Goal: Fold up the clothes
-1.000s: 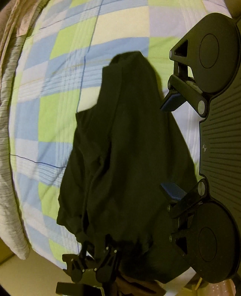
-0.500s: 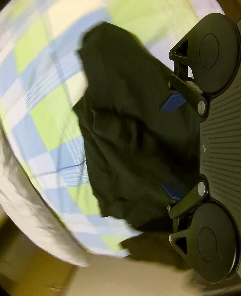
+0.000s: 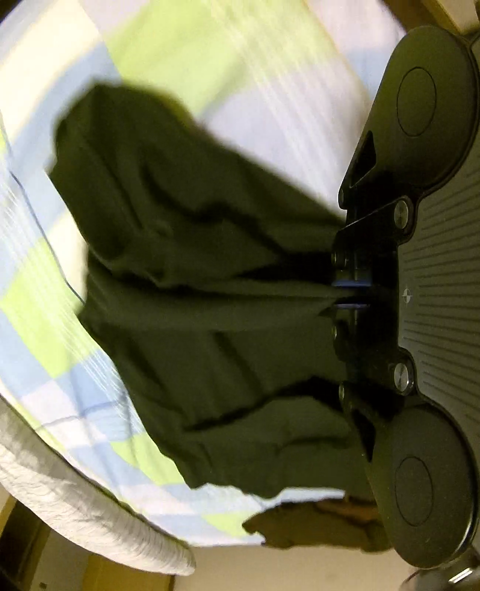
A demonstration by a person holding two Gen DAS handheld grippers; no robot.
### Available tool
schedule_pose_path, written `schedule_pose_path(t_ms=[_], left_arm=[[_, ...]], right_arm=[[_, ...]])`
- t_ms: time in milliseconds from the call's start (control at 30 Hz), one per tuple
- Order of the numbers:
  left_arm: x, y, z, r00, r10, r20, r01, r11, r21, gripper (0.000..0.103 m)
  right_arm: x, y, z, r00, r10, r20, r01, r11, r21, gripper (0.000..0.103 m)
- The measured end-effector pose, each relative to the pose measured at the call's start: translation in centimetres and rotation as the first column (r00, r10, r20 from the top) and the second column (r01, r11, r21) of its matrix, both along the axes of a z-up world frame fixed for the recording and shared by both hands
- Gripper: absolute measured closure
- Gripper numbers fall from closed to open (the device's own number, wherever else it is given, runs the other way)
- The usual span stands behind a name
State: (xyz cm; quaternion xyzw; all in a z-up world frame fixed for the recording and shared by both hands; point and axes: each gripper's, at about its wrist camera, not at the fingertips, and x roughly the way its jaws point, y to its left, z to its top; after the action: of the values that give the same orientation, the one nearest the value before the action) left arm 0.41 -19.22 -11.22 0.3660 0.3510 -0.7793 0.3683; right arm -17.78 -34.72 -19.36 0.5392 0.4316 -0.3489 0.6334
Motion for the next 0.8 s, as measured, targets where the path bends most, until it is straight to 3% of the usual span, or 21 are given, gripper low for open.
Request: schedule_pose_path(t_ms=[100,267,333,367,500,600,733,800], left_arm=[[1.8,-2.7,0.4,1.0,0.023,0.014,-0.023,0.999,-0.034,0.064],[2.3,-9.1,-0.8,0.993,0.019,0.119,-0.006,0.995,-0.102,0.054],[1.2,-12.0,-1.5,0.984,-0.004,0.175,0.028,0.991,-0.133,0.036],[0.3,-13.4,-1.9,0.979,-0.025,0.204,0.056,0.988,-0.145,0.035],[-5.3,-17.6,-3.1,0.955,-0.165,0.246,0.205,0.967,-0.149,0.034],[-9.9,-19.1,-3.6,0.943,-0.23,0.24,0.267,0.954,-0.136,0.034],[-14.9,-20.2,-3.9,0.936,-0.213,0.28,0.263,0.952,-0.155,0.027],[-16.2,-21.4,-4.5,0.927,-0.158,0.34,0.225,0.96,-0.167,0.028]], right_arm=[[-4.4,-0.6,2.2,0.994,-0.047,-0.1,0.039,0.996,-0.078,0.098],[-12.7,-1.7,5.7,0.952,-0.171,-0.252,0.116,0.969,-0.218,0.098],[-15.8,-2.0,6.8,0.934,-0.213,-0.287,0.138,0.955,-0.262,0.098],[-17.1,-2.3,7.2,0.928,-0.235,-0.288,0.156,0.949,-0.272,0.098],[-20.6,-4.2,8.7,0.936,-0.27,-0.225,0.2,0.936,-0.288,0.098],[-20.5,-7.7,10.2,0.972,-0.193,-0.137,0.142,0.938,-0.316,0.098],[-17.8,-13.8,12.9,0.998,-0.051,-0.032,0.034,0.921,-0.387,0.098],[-16.5,-17.5,14.7,1.0,0.018,0.024,-0.006,0.902,-0.433,0.098]])
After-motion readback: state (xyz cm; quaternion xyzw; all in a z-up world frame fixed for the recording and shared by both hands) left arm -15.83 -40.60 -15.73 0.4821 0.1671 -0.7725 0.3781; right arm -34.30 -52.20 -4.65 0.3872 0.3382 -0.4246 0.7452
